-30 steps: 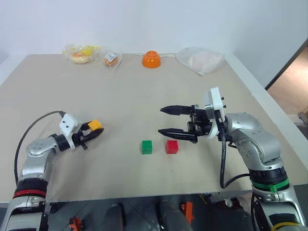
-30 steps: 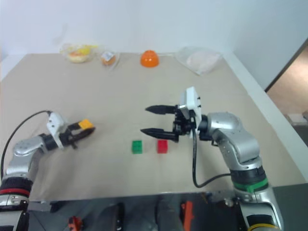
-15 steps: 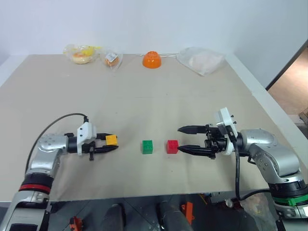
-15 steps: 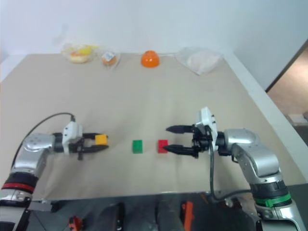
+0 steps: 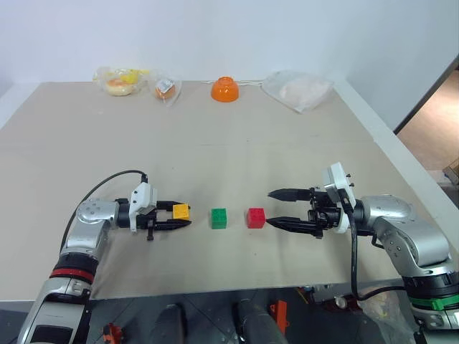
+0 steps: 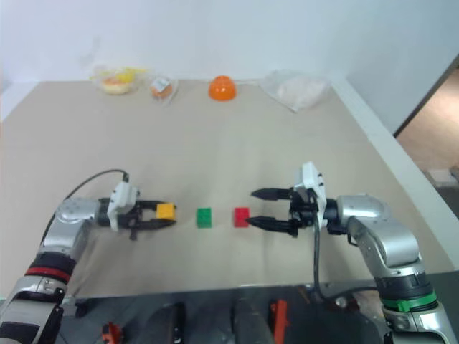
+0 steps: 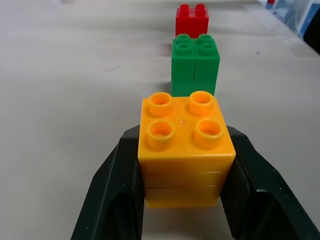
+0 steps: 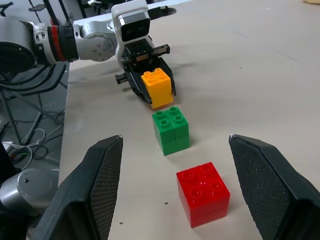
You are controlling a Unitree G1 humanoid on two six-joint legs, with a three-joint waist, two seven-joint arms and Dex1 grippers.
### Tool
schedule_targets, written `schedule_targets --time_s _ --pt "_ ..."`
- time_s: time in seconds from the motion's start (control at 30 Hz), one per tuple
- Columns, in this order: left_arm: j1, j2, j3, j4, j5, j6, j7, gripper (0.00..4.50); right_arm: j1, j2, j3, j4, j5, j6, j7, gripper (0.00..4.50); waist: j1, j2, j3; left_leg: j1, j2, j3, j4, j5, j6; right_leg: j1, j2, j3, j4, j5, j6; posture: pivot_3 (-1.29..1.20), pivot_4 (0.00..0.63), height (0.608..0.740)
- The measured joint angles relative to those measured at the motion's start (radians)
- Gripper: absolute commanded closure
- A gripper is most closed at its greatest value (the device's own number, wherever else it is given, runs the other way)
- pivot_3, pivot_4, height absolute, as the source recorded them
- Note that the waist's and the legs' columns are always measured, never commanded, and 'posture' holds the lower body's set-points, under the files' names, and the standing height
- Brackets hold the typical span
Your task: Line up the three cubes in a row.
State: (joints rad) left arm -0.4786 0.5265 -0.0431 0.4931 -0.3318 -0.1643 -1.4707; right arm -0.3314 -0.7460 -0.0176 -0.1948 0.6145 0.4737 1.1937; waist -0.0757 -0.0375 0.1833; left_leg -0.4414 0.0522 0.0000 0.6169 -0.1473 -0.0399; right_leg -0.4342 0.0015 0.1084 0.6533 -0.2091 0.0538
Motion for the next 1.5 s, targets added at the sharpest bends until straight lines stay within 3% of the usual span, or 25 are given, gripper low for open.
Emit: schedule_targets --time_s 0.33,0.83,1.5 --pt "0.001 -0.039 -0.029 -0.049 0.0 0.043 0.009 2.74 0.0 0.02 0.01 0.0 -0.012 -0.012 -0.003 0.96 0.0 0.0 0.0 0.0 0.0 0.0 0.0 0.0 0.0 0.0 0.0 0.0 0.0 0.0 0.0 0.0 0.15 0.74" --pt "-0.004 0.01 -0.007 0.024 0.018 -0.004 0.021 2.74 0.0 0.02 0.01 0.0 -0.013 -0.014 -0.012 0.96 0.001 0.0 0.0 0.0 0.0 -0.001 0.0 0.0 0.0 0.0 0.0 0.0 0.0 0.0 0.0 0.0 0.15 0.74" --pt "-0.003 -0.003 -0.007 -0.025 0.009 0.055 0.006 2.74 -0.001 0.02 0.01 0.0 -0.021 -0.016 -0.018 0.96 0.001 0.0 0.0 0.0 0.0 -0.001 0.0 0.0 0.0 0.0 0.0 0.0 0.0 0.0 0.0 0.0 0.15 0.74"
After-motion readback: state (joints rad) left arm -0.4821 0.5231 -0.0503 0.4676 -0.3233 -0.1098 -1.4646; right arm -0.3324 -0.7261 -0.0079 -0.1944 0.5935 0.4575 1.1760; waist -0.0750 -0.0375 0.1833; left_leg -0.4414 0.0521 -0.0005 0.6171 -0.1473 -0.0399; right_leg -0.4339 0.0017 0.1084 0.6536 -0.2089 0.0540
